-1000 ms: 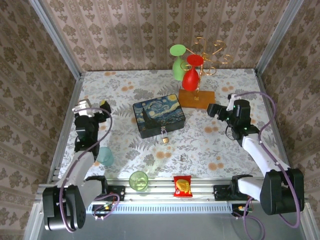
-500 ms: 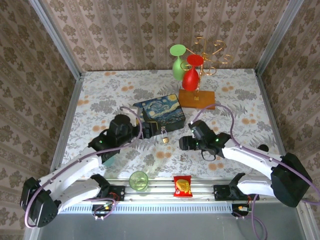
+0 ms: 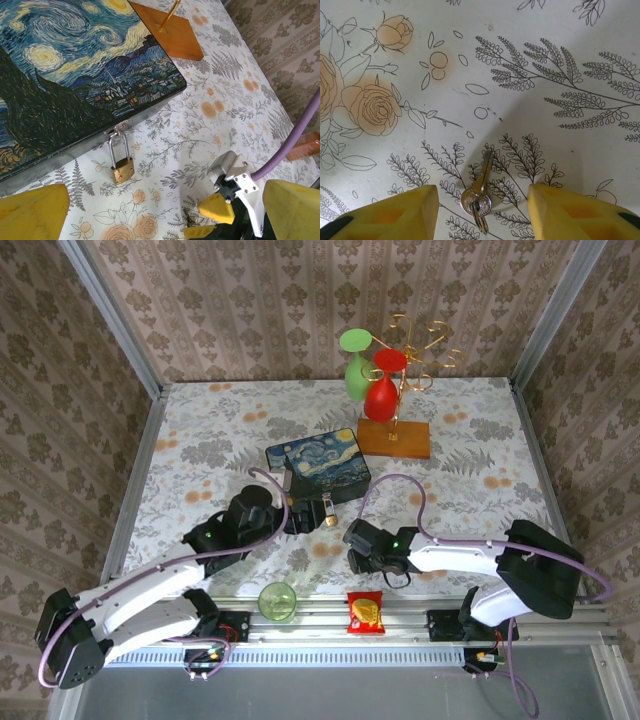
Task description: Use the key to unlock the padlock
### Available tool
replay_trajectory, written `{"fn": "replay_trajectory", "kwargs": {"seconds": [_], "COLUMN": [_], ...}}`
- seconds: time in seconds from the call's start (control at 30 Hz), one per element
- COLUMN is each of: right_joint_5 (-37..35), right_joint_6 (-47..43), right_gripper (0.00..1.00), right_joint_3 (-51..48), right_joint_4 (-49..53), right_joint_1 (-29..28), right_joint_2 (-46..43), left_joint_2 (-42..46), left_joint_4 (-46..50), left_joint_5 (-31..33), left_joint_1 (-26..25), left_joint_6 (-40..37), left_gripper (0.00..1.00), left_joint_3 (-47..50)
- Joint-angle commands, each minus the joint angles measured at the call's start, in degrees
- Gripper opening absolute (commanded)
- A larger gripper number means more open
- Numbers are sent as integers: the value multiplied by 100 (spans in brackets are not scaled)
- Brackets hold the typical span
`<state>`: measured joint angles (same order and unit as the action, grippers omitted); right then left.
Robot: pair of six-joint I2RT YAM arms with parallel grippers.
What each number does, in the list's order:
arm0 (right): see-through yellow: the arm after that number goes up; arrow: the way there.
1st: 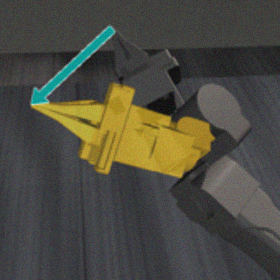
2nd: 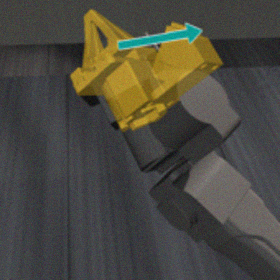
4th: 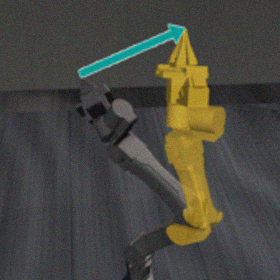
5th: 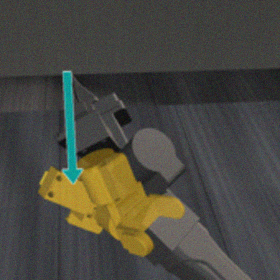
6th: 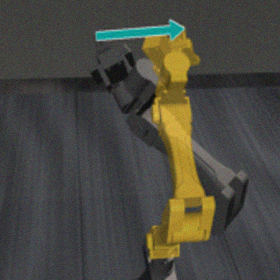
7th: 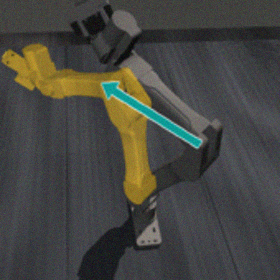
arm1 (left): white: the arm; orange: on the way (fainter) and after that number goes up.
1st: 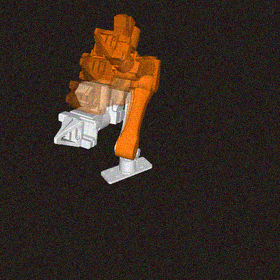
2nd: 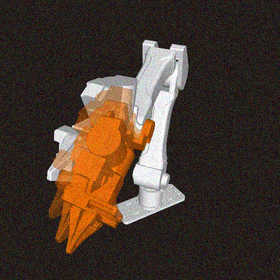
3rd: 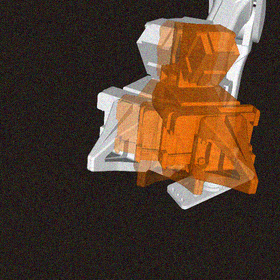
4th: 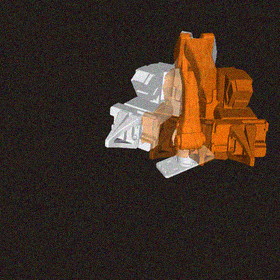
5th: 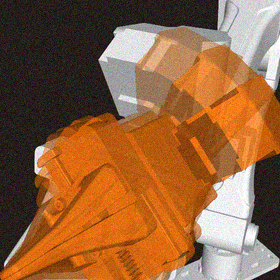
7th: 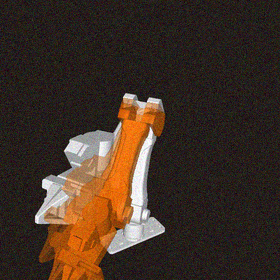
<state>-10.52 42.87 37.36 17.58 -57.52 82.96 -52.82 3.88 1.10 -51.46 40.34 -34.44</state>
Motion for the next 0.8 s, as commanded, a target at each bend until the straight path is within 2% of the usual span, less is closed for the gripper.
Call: {"fn": "replay_trajectory", "kwargs": {"seconds": [0.0, 0.13, 0.27, 0.6, 0.77], "right_joint_5": [-178, -372, -433, -297, -572], "right_joint_6": [206, 252, 329, 401, 380], "right_gripper": [48, 42, 42, 37, 36], "right_joint_3": [318, 593, 656, 489, 553], "right_joint_4": [-60, 387, 672, 498, 867], "right_joint_1": [-157, -293, -389, -539, -533], "right_joint_2": [348, 601, 684, 278, 326], "left_joint_2": [173, 261, 373, 352, 246], "left_joint_4": [-116, -188, -352, -651, -695], "left_joint_5": [-29, -49, -58, -9, -82], "left_joint_1": [-30, -34, -39, -38, -39], "left_joint_6": [158, 300, 472, 563, 578], "left_gripper": [100, 100, 100, 100, 100], "left_joint_3": [94, 254, 467, 649, 622]}}
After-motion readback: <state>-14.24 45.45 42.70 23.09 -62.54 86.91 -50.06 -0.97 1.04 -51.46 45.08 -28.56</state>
